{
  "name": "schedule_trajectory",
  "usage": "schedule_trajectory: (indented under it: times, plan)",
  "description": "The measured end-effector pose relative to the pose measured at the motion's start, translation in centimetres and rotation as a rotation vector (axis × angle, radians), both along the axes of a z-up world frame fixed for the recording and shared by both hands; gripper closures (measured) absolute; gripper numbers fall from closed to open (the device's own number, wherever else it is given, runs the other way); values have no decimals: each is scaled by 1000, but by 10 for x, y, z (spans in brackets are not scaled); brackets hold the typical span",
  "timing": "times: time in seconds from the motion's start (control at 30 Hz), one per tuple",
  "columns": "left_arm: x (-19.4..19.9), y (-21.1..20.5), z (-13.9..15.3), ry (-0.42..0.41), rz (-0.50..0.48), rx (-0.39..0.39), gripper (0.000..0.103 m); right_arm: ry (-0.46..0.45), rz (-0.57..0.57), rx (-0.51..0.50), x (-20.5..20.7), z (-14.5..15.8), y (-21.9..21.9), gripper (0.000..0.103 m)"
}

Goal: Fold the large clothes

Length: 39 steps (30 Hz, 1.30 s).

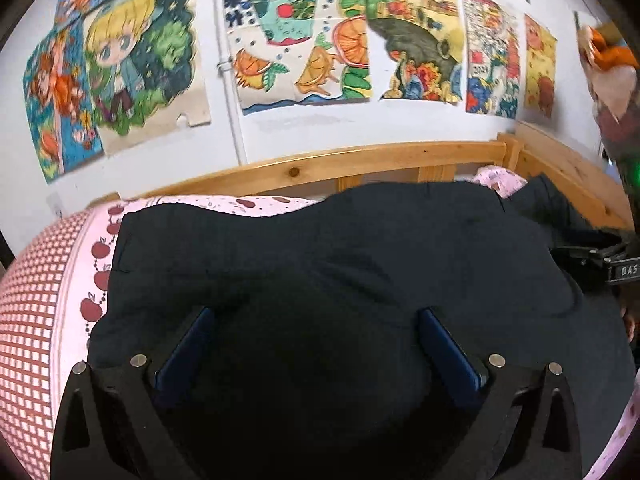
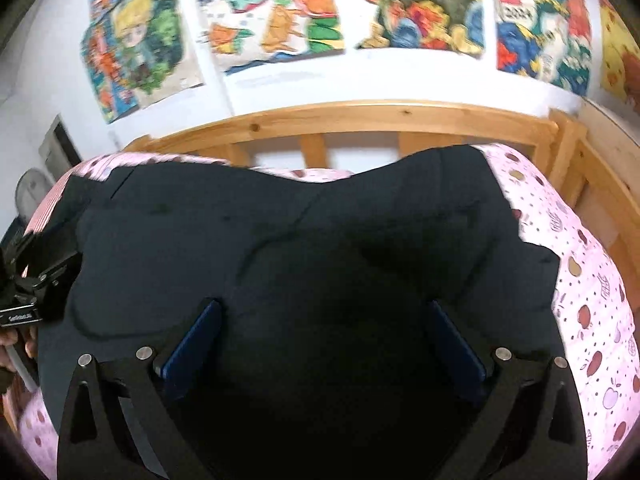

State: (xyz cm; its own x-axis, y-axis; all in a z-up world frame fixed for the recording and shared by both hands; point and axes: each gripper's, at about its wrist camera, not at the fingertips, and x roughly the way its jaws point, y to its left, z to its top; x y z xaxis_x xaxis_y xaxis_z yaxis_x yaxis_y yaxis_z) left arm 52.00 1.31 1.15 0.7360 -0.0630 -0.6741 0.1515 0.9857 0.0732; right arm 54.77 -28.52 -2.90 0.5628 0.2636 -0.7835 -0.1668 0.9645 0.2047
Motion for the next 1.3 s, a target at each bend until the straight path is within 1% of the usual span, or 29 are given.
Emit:
schedule_trajectory:
  times: [0.1, 0.17, 0.27, 0.3, 0.43, 0.7, 0.9, 1.03, 1.2, 1.23, 1.3]
  plan:
    - [12, 6, -12, 84, -33, -58, 0, 17, -19, -38, 9, -3, -2, 2]
    - [15, 9, -20, 135, -73, -87, 0, 46, -9, -20, 12, -11, -2, 1]
    - [13, 16, -29, 148, -88, -144, 0, 66, 3, -8, 7, -25, 3, 1]
    - [11, 16, -31, 147, -90, -148, 0, 67, 6, -7, 5, -28, 4, 1]
    - [7, 11, -35, 126, -90, -123, 0, 72, 7, 4, 5, -32, 4, 1]
    - [5, 9, -35, 111, -89, -121, 0, 54, 8, 15, 4, -35, 1, 1]
    - [1, 8, -35, 93, -86, -104, 0, 34, 6, 16, -1, -36, -2, 1]
    - [-4, 7, -35, 57, -86, -99, 0, 1, -2, 16, -7, -34, -4, 1]
    - [-10, 11, -32, 36, -84, -110, 0, -26, -9, -4, -11, -25, -4, 1]
    - [-12, 13, -30, 26, -73, -109, 0, -36, -16, -19, -13, -23, -3, 1]
    - [-27, 18, -19, -61, 16, -93, 0, -68, -45, -73, -19, -16, -2, 2]
